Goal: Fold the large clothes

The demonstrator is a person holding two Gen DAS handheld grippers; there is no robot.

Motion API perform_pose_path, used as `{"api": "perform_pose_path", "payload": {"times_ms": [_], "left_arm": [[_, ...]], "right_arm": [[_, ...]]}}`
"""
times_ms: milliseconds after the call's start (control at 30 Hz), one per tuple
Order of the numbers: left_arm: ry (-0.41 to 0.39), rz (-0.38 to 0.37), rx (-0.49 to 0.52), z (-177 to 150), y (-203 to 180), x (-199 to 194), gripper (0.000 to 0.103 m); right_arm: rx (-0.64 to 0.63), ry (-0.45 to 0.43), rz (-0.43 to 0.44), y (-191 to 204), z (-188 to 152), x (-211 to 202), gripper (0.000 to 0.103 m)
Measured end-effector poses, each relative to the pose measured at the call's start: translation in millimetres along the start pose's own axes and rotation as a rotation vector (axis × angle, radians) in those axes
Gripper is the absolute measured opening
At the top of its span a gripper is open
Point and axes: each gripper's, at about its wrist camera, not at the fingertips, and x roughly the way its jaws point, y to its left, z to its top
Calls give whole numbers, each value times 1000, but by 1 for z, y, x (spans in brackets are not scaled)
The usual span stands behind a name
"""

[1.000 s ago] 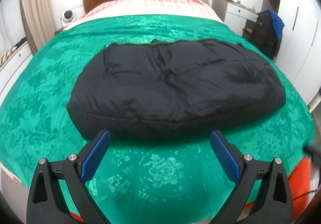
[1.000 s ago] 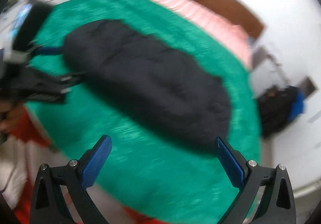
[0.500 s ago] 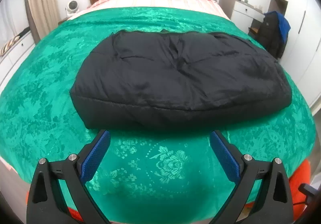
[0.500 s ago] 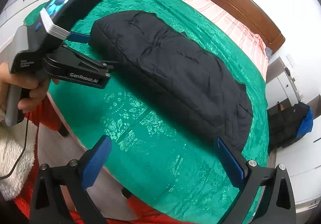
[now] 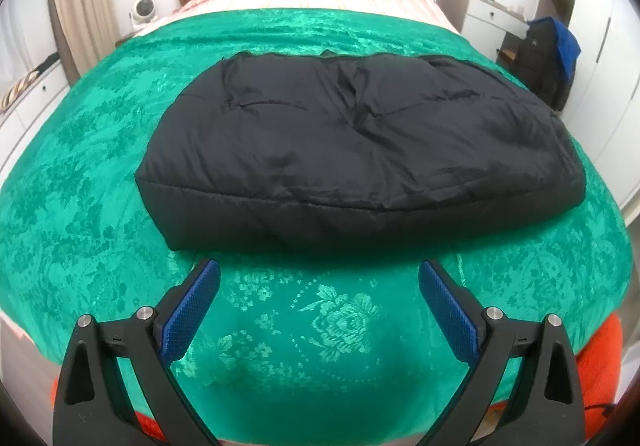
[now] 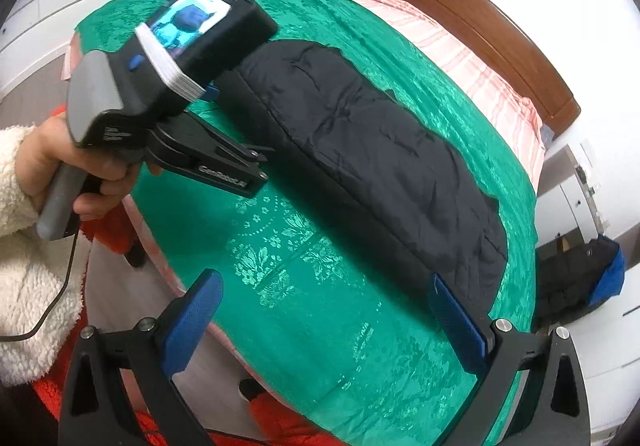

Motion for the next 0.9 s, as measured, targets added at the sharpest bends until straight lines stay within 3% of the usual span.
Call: {"api": "perform_pose_path", "payload": {"times_ms": [267, 367, 500, 767, 833, 900], "left_arm": [[-13, 18, 20, -3, -1, -2, 100], [-14, 46, 31, -4, 1, 1, 100], [-1, 31, 18, 1, 4, 6, 100], [-107, -13, 138, 86, -44, 20, 100], [-97, -10, 169, 114, -63, 46, 100], [-62, 54, 177, 133, -72, 80, 100]], "right_arm": [[4, 2, 39, 1, -4, 14, 100], [84, -23, 62, -13, -16, 31, 100], [299, -35, 114, -43, -47, 60, 100], [661, -36, 143, -91, -114, 89, 100], [695, -48, 151, -94, -122, 90, 100], [725, -63, 162, -94, -130, 92, 100]]}}
